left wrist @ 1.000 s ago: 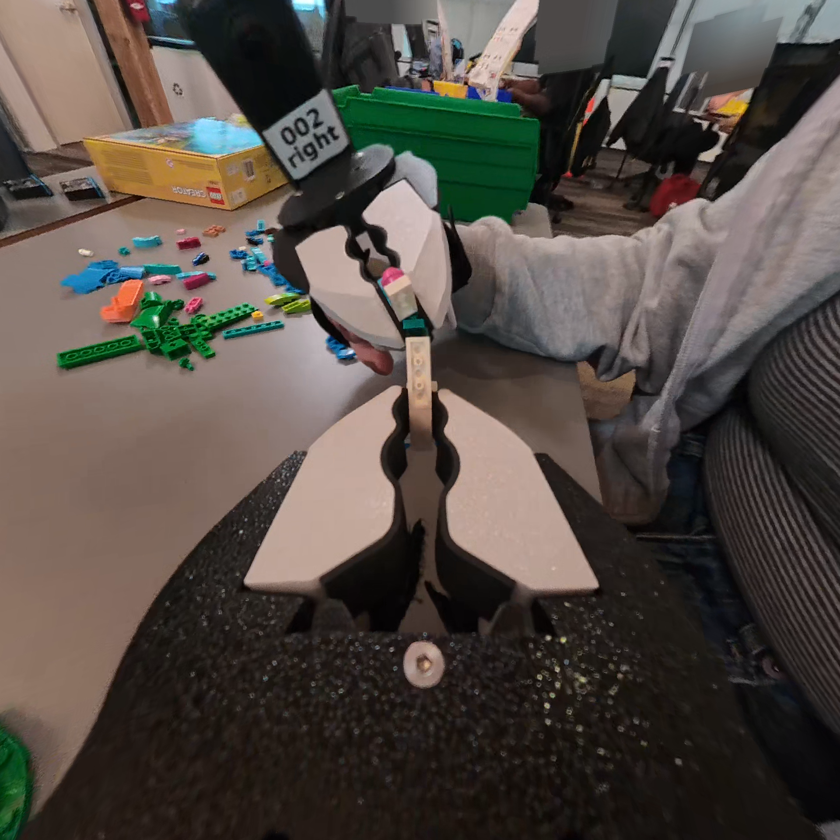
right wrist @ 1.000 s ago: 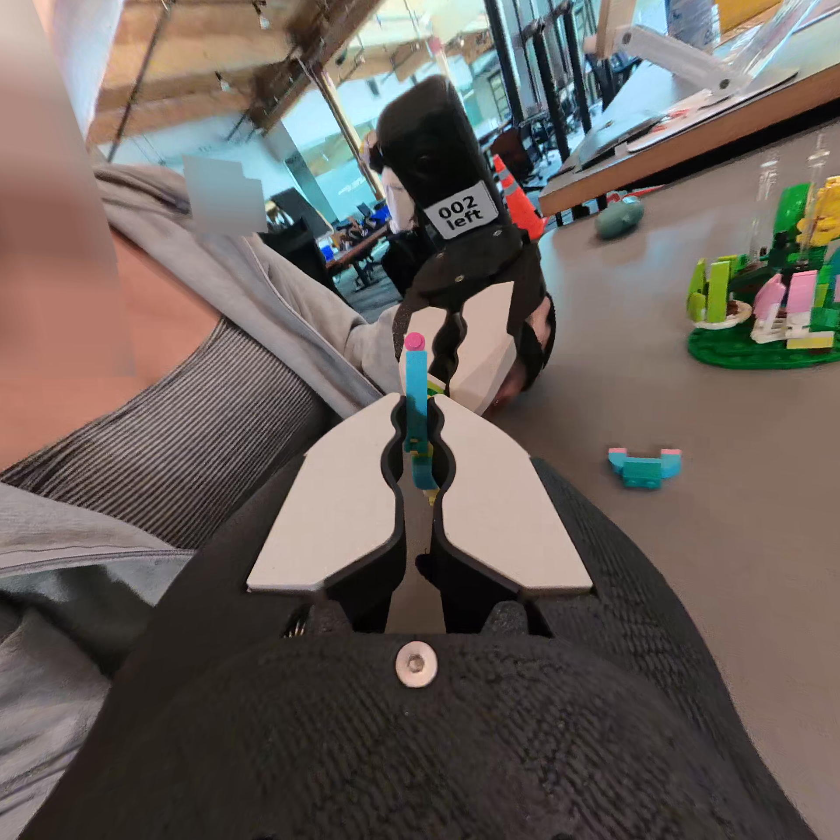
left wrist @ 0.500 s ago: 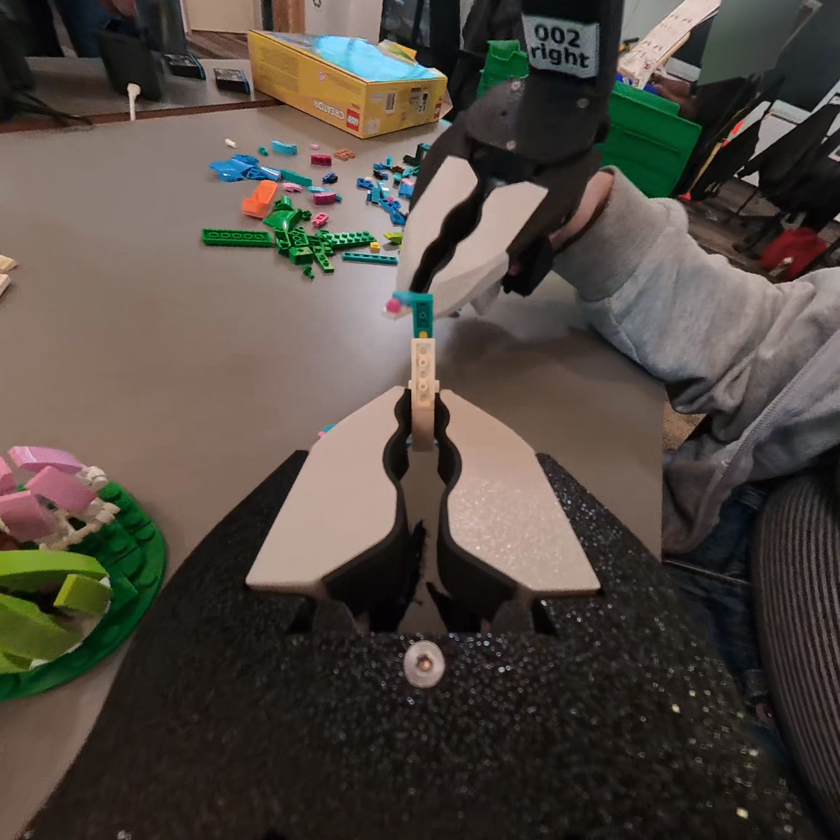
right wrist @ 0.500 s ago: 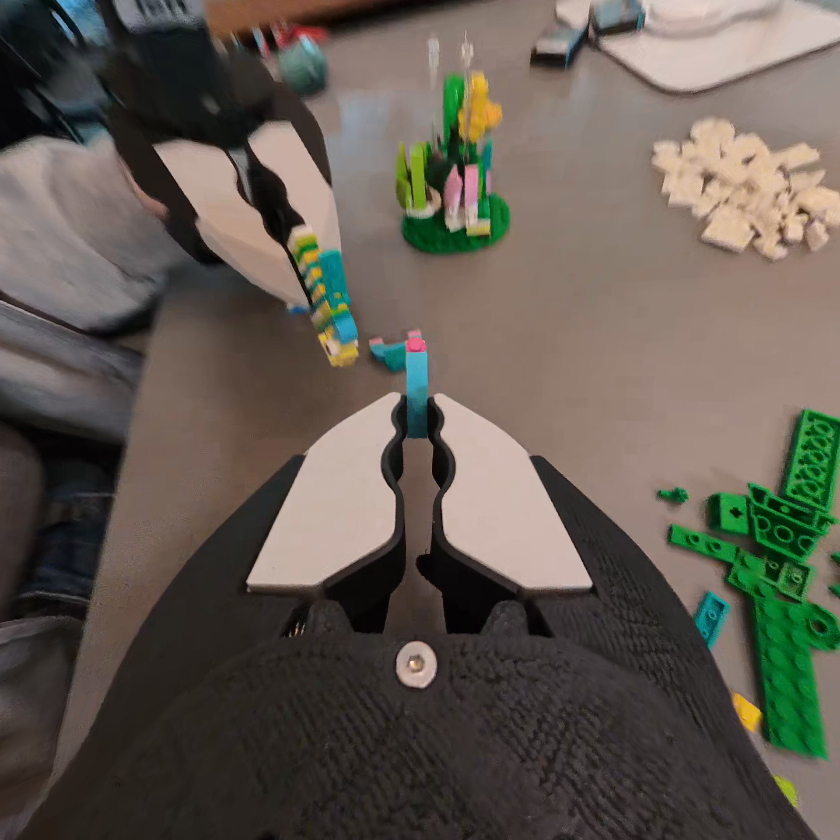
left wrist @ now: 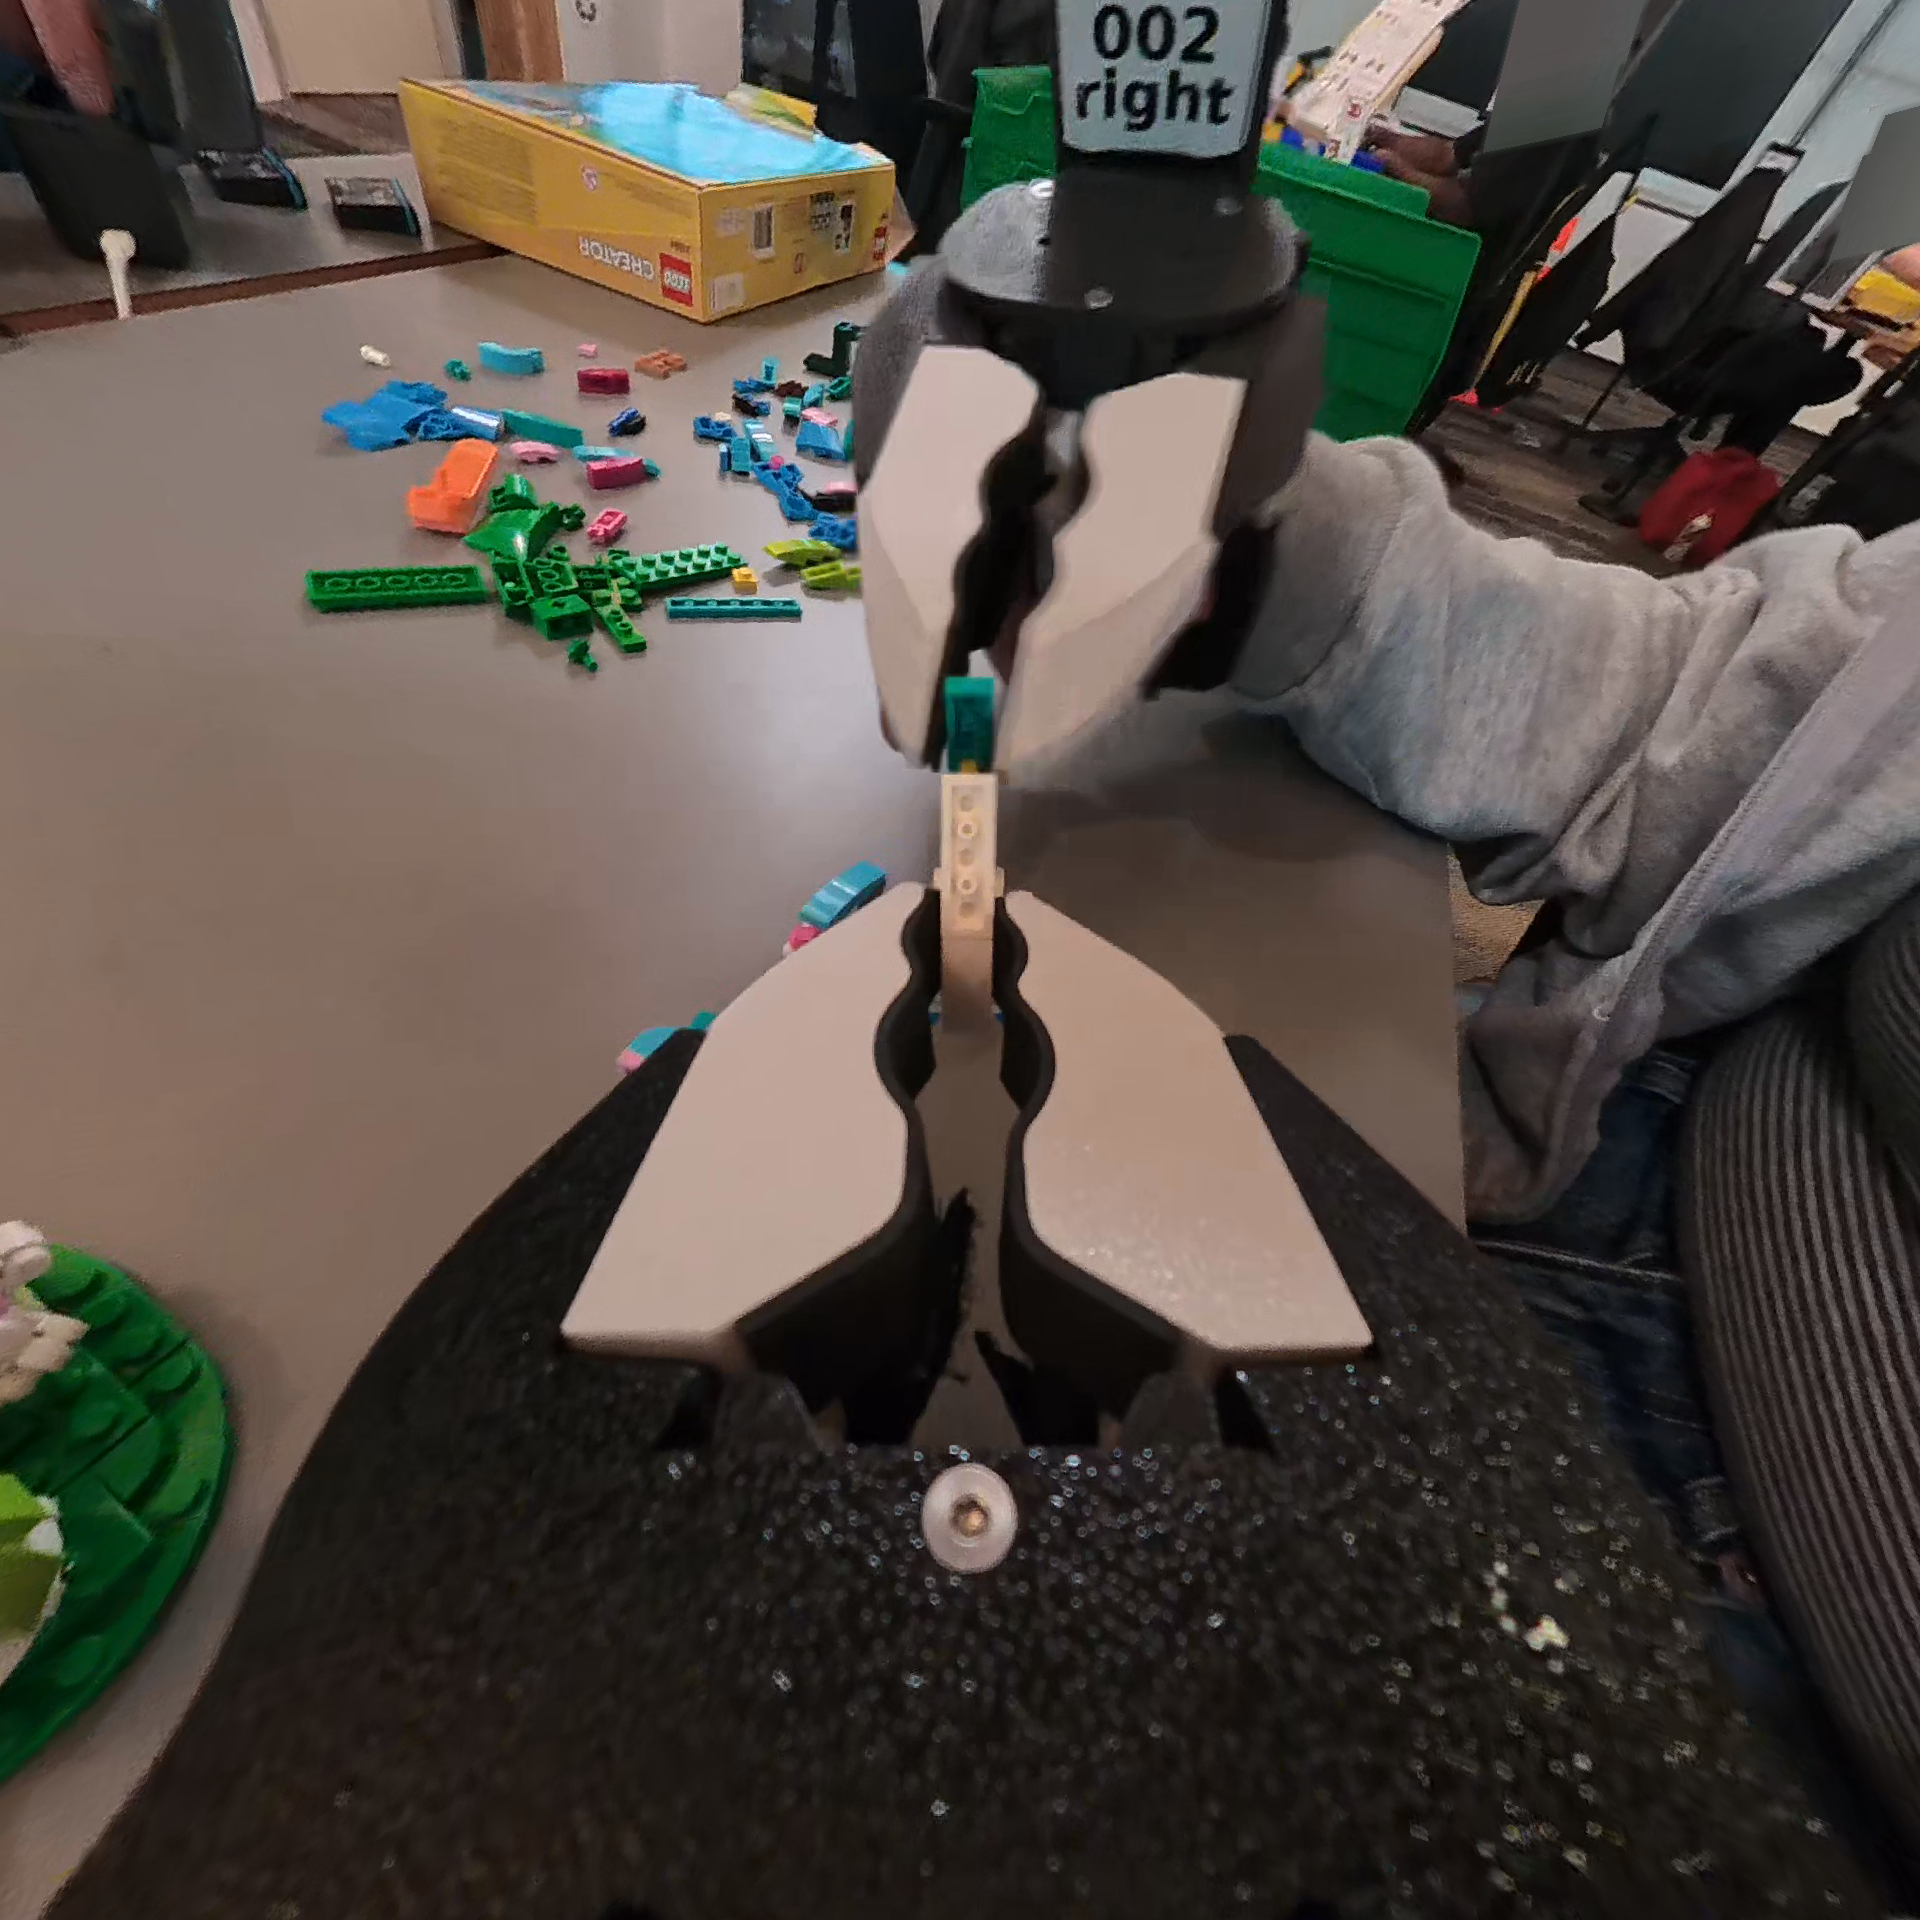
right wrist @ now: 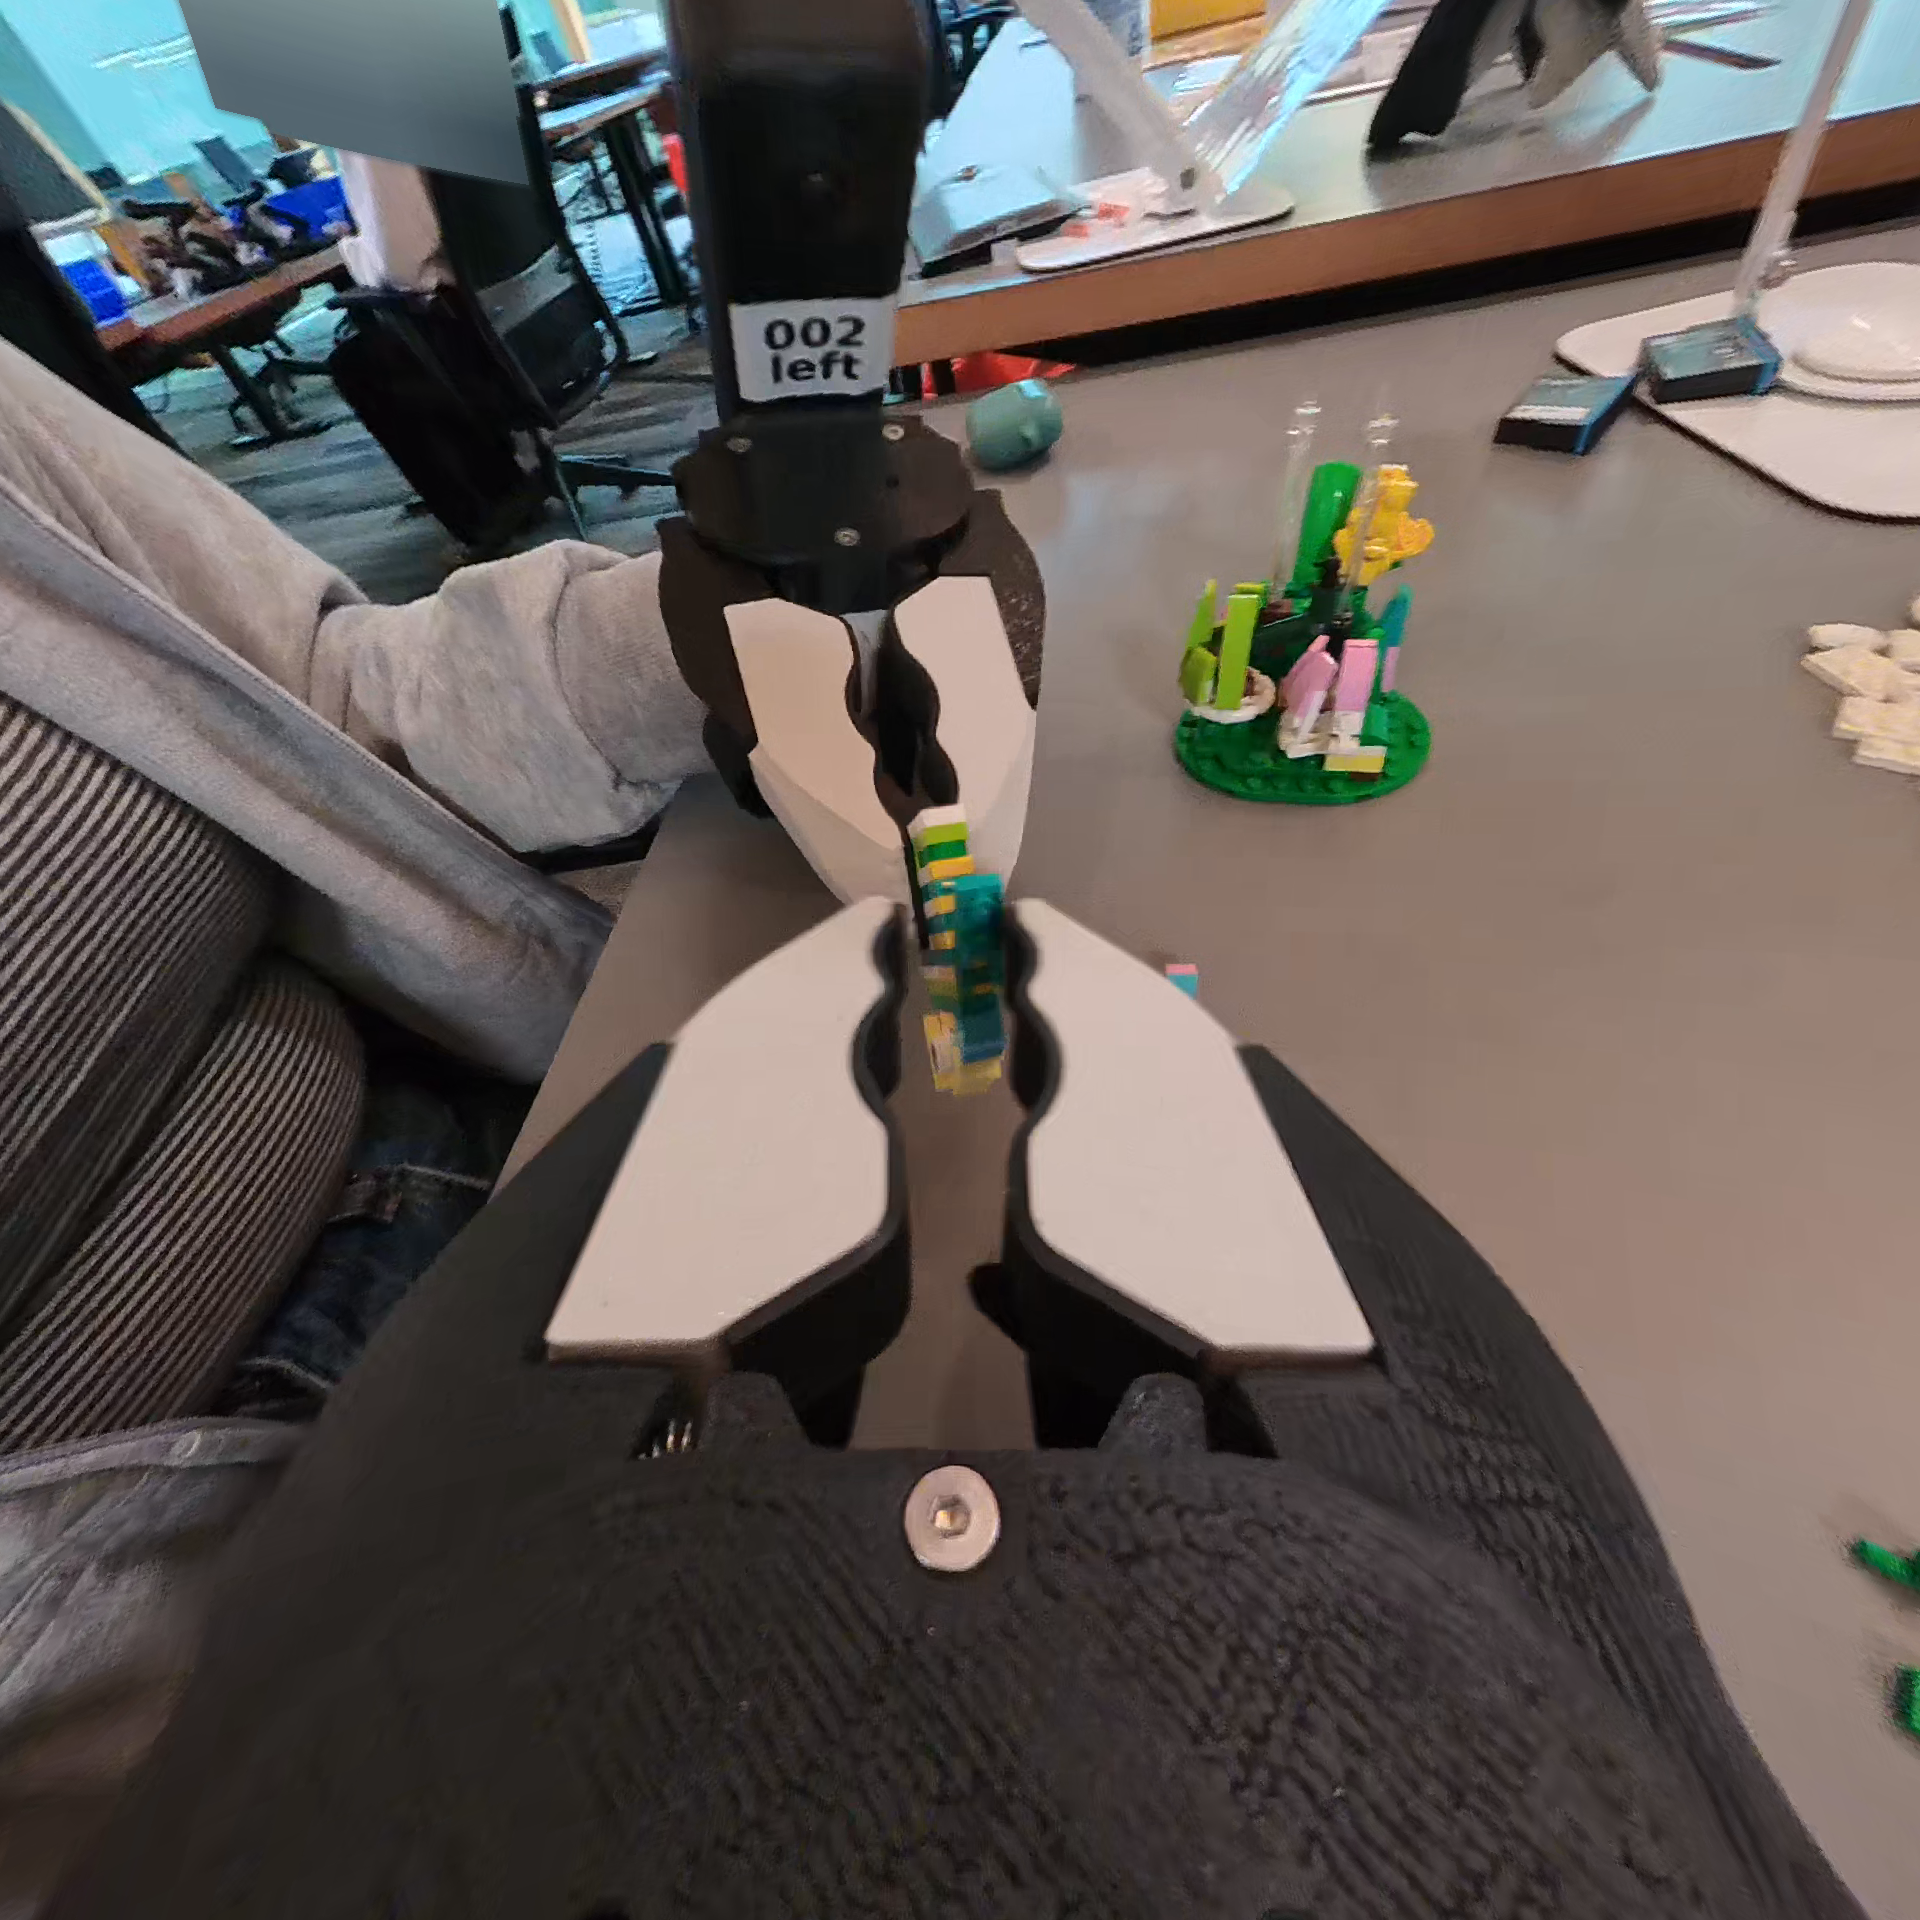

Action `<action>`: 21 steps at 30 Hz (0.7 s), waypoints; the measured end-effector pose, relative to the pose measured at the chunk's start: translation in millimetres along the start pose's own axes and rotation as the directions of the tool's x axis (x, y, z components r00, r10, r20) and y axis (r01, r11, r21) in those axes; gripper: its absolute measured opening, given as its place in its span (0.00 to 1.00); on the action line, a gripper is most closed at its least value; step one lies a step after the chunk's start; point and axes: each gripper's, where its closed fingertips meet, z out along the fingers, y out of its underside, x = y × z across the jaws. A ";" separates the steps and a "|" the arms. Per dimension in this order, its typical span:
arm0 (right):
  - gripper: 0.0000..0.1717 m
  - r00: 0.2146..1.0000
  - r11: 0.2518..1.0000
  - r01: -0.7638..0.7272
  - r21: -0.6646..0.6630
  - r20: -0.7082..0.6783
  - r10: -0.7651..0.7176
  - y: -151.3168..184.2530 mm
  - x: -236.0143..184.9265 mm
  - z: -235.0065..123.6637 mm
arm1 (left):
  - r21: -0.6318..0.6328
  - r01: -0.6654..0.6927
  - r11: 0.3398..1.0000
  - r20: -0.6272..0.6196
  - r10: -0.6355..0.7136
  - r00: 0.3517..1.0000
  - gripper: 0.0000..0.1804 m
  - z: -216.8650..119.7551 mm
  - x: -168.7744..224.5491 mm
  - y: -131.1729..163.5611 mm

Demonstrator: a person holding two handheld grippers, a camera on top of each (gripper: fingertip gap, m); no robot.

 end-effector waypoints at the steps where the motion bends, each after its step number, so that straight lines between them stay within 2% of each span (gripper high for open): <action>1: 0.04 1.000 1.000 0.008 0.019 -0.014 -0.008 -2.4 2.1 0.9 | 0.019 -0.014 1.000 0.019 0.013 1.000 0.05 -0.9 -1.8 -2.5; 6: 0.04 0.995 0.947 -0.099 0.304 0.026 0.096 -43.1 6.5 -8.4 | 0.238 -0.022 0.971 0.047 0.011 0.999 0.05 -13.0 -3.0 -36.6; 8: 0.03 0.988 0.903 -0.157 0.401 0.056 0.147 -55.7 7.7 -10.9 | 0.316 -0.028 0.948 0.061 0.009 0.998 0.05 -16.9 -3.2 -46.8; 10: 0.03 0.960 0.826 -0.279 0.489 0.156 0.232 -67.7 6.8 -14.3 | 0.375 -0.053 0.925 0.077 0.025 0.997 0.05 -20.3 -1.1 -56.2; 13: 0.03 0.854 0.682 -0.516 0.519 0.373 0.362 -74.8 7.2 -17.4 | 0.409 -0.120 0.905 0.123 0.076 0.990 0.05 -26.1 1.0 -63.3; 15: 0.04 0.796 0.628 -0.598 0.497 0.457 0.397 -74.2 7.6 -16.6 | 0.413 -0.141 0.900 0.138 0.091 0.986 0.05 -28.3 0.5 -63.3; 17: 0.04 0.775 0.601 -0.627 0.496 0.478 0.414 -73.8 9.4 -15.5 | 0.401 -0.178 0.899 0.166 0.120 0.979 0.06 -29.4 -0.3 -63.1; 19: 0.03 0.798 0.605 -0.601 0.523 0.437 0.415 -73.5 12.1 -14.6 | 0.377 -0.171 0.910 0.193 0.103 0.976 0.06 -28.6 -5.4 -61.2; 20: 0.03 0.857 0.650 -0.515 0.559 0.323 0.402 -71.1 16.9 -12.4 | 0.359 -0.149 0.922 0.211 0.075 0.975 0.05 -27.8 -11.7 -57.6; 21: 0.03 0.921 0.729 -0.380 0.569 0.156 0.358 -67.7 21.3 -9.8 | 0.345 -0.135 0.929 0.228 0.057 0.972 0.05 -27.5 -17.1 -54.1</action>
